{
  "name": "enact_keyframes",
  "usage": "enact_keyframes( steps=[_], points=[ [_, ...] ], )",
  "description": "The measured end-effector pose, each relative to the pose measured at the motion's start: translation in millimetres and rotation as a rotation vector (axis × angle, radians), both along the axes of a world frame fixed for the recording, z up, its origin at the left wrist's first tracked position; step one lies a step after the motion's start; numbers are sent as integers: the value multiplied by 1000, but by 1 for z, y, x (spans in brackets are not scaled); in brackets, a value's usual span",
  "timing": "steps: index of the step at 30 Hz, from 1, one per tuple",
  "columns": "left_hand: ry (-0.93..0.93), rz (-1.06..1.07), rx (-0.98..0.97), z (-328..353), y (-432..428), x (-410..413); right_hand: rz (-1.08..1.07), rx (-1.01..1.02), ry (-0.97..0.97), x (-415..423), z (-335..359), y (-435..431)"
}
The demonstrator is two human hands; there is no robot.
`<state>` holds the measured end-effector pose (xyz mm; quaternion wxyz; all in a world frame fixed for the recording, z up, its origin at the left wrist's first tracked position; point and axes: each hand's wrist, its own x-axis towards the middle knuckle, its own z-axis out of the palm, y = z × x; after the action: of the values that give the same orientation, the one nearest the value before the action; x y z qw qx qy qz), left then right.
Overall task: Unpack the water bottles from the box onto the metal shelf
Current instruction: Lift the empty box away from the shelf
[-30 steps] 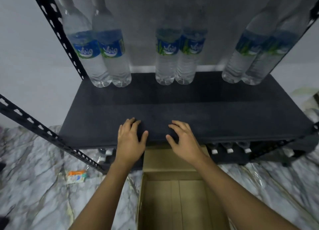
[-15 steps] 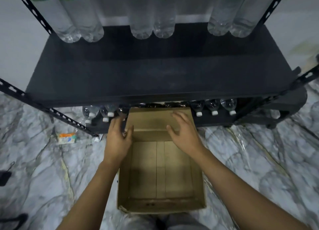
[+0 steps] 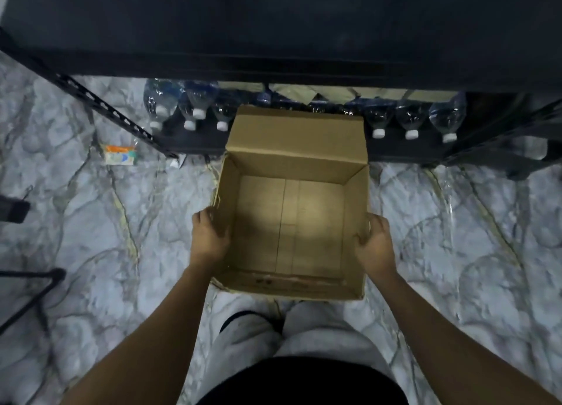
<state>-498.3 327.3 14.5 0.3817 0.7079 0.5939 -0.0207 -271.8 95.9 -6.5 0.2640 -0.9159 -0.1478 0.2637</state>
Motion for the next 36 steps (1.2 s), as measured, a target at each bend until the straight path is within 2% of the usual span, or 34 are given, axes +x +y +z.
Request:
enact_keyframes(
  steps=[4, 7, 12, 22, 36],
  points=[
    [24, 101, -54, -9, 2, -9, -176, 9, 23, -10, -12, -11],
    [93, 41, -40, -16, 12, -12, -169, -22, 48, -9, -23, -14],
    [122, -22, -53, -16, 27, -13, -146, -69, -13, -8, -20, -8],
    [-18, -90, -55, 0, 47, -51, -166, -138, -115, -20, 12, -5],
    [-89, -104, 8, 57, 23, -76, -173, -263, -78, -30, 85, -10]
  ],
)
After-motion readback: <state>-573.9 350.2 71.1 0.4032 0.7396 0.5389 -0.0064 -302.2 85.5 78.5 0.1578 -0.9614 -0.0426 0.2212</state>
